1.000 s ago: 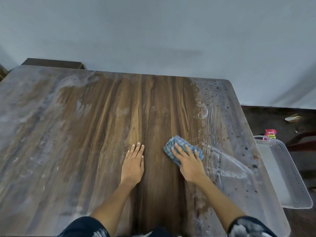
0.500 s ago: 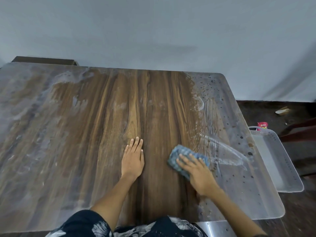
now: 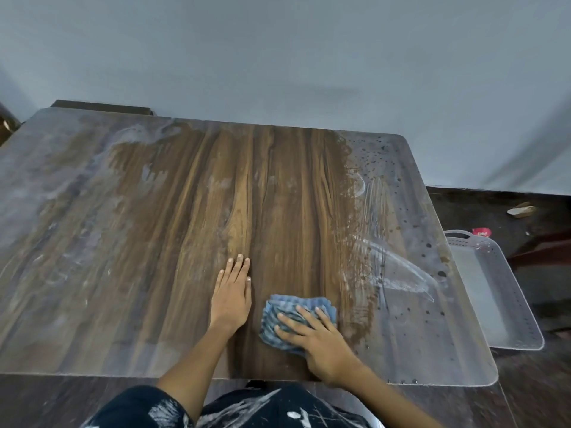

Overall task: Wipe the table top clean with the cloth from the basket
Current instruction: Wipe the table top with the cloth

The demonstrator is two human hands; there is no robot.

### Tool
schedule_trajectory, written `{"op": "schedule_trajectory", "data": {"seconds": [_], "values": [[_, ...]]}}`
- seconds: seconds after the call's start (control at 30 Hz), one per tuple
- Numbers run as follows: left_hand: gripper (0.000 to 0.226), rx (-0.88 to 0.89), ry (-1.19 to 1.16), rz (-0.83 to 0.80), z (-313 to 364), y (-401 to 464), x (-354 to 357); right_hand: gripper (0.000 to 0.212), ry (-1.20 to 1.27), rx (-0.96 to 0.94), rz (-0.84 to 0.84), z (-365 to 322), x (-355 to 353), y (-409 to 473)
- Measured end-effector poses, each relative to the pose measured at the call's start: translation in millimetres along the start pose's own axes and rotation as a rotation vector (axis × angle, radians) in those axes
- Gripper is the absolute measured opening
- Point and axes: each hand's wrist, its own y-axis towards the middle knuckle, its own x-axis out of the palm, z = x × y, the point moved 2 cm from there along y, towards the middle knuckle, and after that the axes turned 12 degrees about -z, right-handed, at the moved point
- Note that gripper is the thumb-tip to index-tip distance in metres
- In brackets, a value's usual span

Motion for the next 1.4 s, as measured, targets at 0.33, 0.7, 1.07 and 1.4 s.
{"op": "schedule_trajectory", "data": {"seconds": [0.33, 0.7, 1.07, 1.4], "values": [[0.045, -0.080, -0.073, 0.045, 8.7, -57.9, 20.4, 0.067, 0.143, 0.339, 0.090, 36.5, -46.8, 9.4], [0.044, -0.154, -0.237, 0.054, 13.8, -84.1, 20.3, 0.070, -0.051, -0.061, -0.017, -0.5, 29.4, -57.4], [0.048, -0.193, 0.038, 0.000, 56.2, -106.8, 55.4, 0.067, 0.142, 0.269, 0.089, 26.0, -7.5, -45.0], [0.047, 0.035, 0.106, -0.048, 80.6, -79.5, 52.3, 0.059, 0.115, 0.097, 0.060, 48.3, 27.5, -82.4]]}}
